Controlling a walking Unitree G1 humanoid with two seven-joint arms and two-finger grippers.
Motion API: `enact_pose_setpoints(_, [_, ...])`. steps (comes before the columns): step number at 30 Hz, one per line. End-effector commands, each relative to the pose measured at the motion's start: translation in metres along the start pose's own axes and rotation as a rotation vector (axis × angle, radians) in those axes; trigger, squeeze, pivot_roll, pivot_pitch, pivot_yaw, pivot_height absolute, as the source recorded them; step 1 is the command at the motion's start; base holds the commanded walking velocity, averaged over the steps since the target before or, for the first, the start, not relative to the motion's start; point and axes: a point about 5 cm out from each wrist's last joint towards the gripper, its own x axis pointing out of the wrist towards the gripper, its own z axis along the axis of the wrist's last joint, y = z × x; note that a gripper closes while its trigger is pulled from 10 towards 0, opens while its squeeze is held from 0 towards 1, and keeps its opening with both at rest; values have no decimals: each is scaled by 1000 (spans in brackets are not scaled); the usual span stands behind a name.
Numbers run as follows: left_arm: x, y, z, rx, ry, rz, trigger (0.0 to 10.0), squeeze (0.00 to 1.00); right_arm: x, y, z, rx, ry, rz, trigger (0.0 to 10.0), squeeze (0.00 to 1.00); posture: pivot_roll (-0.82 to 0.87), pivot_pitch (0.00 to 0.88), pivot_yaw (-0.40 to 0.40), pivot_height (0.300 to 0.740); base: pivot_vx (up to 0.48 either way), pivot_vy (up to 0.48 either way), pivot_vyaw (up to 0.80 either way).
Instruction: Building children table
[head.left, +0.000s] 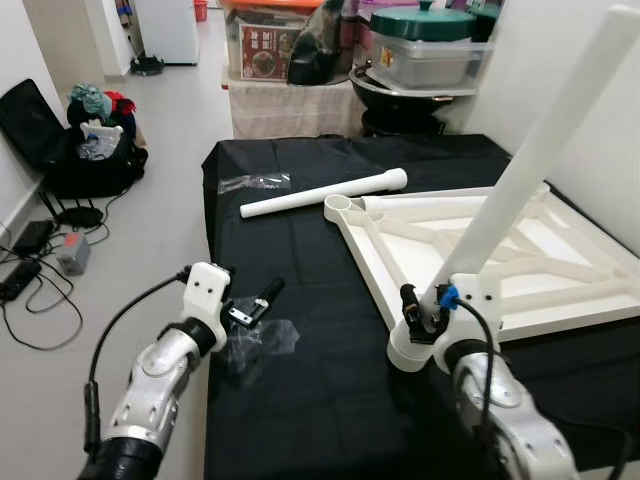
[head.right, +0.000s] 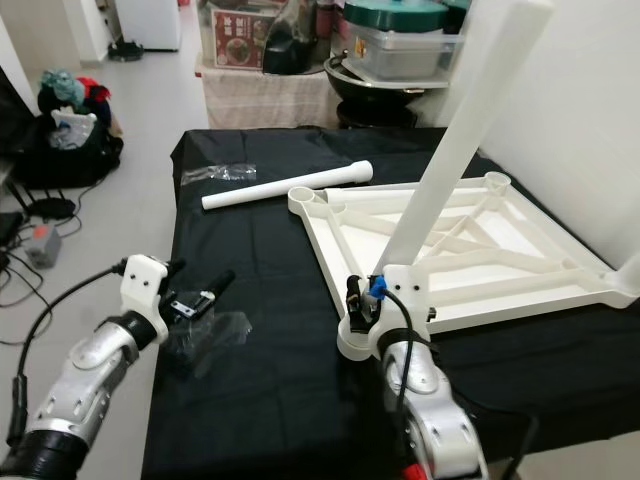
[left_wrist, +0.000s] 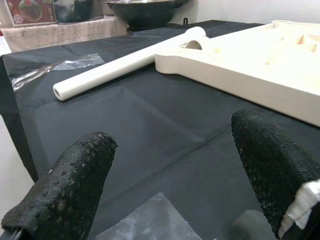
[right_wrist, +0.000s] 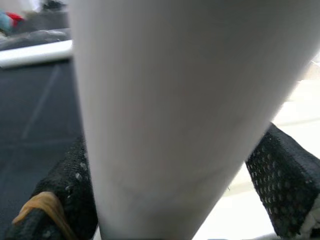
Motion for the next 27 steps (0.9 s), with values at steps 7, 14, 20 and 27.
enact_pose_setpoints(7, [0,-1,-4,7,16,-13,10000,0,8,-27,10,-9,-53,71,10000,0,24,0,-66,740,0,0,0])
enact_pose_setpoints(14, [1,-2,-3,11,17,-22,10000,0,13,-40,16,57,-80,155,10000,0,27,0,-67,740,0,0,0])
enact_pose_setpoints(20, [0,-2,-4,14,24,-27,10000,0,15,-45,25,137,-116,213,10000,0,31,0,-67,740,0,0,0])
enact_pose_setpoints(27, [0,-5,-5,14,29,-33,10000,0,27,-61,43,258,-208,298,10000,0,41,0,-75,740,0,0,0])
